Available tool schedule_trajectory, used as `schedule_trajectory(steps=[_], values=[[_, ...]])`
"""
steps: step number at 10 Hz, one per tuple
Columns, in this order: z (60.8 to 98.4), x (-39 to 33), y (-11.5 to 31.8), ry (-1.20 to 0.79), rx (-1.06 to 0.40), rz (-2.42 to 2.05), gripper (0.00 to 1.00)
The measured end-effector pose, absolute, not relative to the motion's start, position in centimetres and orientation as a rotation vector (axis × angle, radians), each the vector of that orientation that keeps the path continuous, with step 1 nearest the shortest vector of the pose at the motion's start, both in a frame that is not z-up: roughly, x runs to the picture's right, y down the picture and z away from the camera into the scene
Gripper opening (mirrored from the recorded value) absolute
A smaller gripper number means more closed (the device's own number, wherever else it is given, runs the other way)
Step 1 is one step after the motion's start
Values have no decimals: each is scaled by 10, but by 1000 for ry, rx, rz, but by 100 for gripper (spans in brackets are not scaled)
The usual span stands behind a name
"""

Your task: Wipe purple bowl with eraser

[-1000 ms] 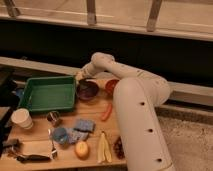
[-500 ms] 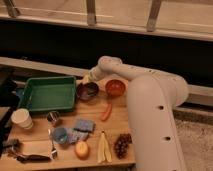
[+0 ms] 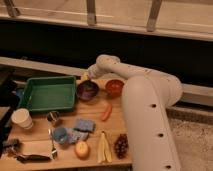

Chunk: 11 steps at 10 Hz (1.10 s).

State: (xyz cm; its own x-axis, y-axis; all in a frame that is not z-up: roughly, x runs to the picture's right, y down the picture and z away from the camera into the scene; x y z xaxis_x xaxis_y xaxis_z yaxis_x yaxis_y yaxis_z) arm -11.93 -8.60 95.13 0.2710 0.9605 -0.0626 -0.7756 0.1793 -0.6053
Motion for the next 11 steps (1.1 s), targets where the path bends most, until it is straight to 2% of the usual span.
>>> schedule_trajectory(steps=[3, 7, 11], values=[[953, -144, -82, -418, -642, 1275, 0], [931, -134, -45, -378, -676, 1309, 0], [943, -109, -59, -359, -649, 1335, 0]])
